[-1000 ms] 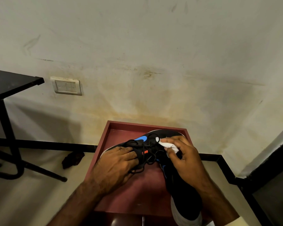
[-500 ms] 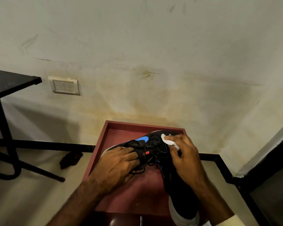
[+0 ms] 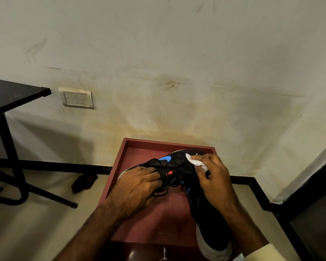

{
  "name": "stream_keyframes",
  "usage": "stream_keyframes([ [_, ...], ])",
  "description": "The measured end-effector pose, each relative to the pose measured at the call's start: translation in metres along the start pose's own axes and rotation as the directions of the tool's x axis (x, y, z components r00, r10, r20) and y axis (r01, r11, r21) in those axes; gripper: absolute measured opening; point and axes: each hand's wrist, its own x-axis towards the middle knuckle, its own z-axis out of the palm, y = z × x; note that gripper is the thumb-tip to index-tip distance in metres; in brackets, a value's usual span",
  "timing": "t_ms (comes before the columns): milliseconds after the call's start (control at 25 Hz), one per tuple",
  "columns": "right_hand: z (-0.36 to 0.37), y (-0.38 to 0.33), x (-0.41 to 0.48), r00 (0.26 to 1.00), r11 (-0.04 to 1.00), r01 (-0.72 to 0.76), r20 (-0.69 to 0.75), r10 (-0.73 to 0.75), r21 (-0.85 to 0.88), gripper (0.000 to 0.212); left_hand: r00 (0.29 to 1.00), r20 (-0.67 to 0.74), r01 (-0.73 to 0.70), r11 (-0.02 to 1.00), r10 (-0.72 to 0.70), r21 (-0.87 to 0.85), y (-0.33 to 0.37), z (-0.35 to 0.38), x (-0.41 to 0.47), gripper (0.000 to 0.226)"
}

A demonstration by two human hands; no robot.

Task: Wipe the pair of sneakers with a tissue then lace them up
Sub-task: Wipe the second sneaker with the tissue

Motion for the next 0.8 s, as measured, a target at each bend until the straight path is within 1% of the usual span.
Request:
stream_keyframes([
  [40, -0.002, 0.004, 0.005, 0.997, 0.999, -0.034, -0.073, 0.033, -0.019, 0.032, 1.000, -0.001, 0.001, 1.000, -0.001, -0.002, 0.000, -0.001, 0.000, 0.034],
  [120, -0.011, 0.009, 0.013, 0.961, 0.987, -0.153, -0.241, 0.137, -0.049, 0.031, 1.000, -0.008, -0.010, 1.000, 0.010, -0.006, 0.001, -0.002, 0.000, 0.033],
  [160, -0.013, 0.010, 0.014, 0.945, 0.982, -0.180, -0.286, 0.160, -0.047, 0.031, 1.000, -0.010, -0.015, 1.000, 0.015, -0.007, 0.002, -0.001, 0.001, 0.034],
  [200, -0.013, 0.009, 0.012, 0.946, 0.984, -0.173, -0.285, 0.157, -0.033, 0.032, 1.000, -0.009, -0.016, 1.000, 0.016, -0.013, 0.003, -0.001, 0.002, 0.034],
  [240, -0.010, 0.007, 0.009, 0.964, 0.990, -0.139, -0.230, 0.135, -0.003, 0.034, 1.000, -0.005, -0.015, 1.000, 0.015, -0.021, 0.004, -0.001, 0.001, 0.035],
  [320, 0.000, 0.003, 0.002, 0.997, 0.997, -0.065, -0.039, 0.067, 0.040, 0.036, 1.000, 0.002, -0.014, 0.999, 0.014, -0.028, 0.003, -0.002, 0.000, 0.035],
  [360, 0.003, 0.005, 0.000, 0.999, 0.999, -0.037, 0.021, 0.036, 0.025, 0.035, 1.000, 0.005, -0.014, 1.000, 0.014, -0.027, 0.002, -0.003, 0.000, 0.034],
  [400, 0.001, 0.006, 0.001, 1.000, 1.000, -0.028, 0.012, 0.028, 0.001, 0.033, 1.000, 0.004, -0.016, 0.999, 0.016, -0.028, 0.002, -0.004, 0.000, 0.032],
  [440, -0.003, 0.009, 0.005, 0.997, 0.999, -0.043, -0.059, 0.042, -0.025, 0.032, 1.000, 0.005, -0.019, 0.999, 0.019, -0.030, 0.001, -0.004, 0.000, 0.030],
  [520, -0.014, 0.014, 0.013, 0.966, 0.992, -0.110, -0.242, 0.091, -0.068, 0.030, 1.000, -0.005, -0.014, 1.000, 0.013, -0.025, 0.002, -0.006, -0.001, 0.028],
  [560, -0.019, 0.015, 0.013, 0.948, 0.987, -0.141, -0.299, 0.113, -0.075, 0.031, 1.000, -0.017, -0.003, 1.000, 0.002, -0.026, 0.003, -0.007, -0.001, 0.028],
  [600, -0.020, 0.015, 0.012, 0.940, 0.985, -0.156, -0.317, 0.127, -0.068, 0.032, 1.000, -0.026, 0.013, 0.999, -0.014, -0.033, 0.004, -0.008, -0.001, 0.028],
  [680, -0.018, 0.013, 0.008, 0.953, 0.989, -0.145, -0.269, 0.142, 0.008, 0.035, 0.998, -0.036, 0.048, 0.997, -0.050, -0.054, 0.004, -0.010, -0.002, 0.026],
  [800, -0.014, 0.011, 0.004, 0.978, 0.991, -0.083, -0.180, 0.101, 0.104, 0.038, 0.988, -0.051, 0.135, 0.982, -0.143, -0.136, 0.005, -0.013, -0.003, 0.021],
])
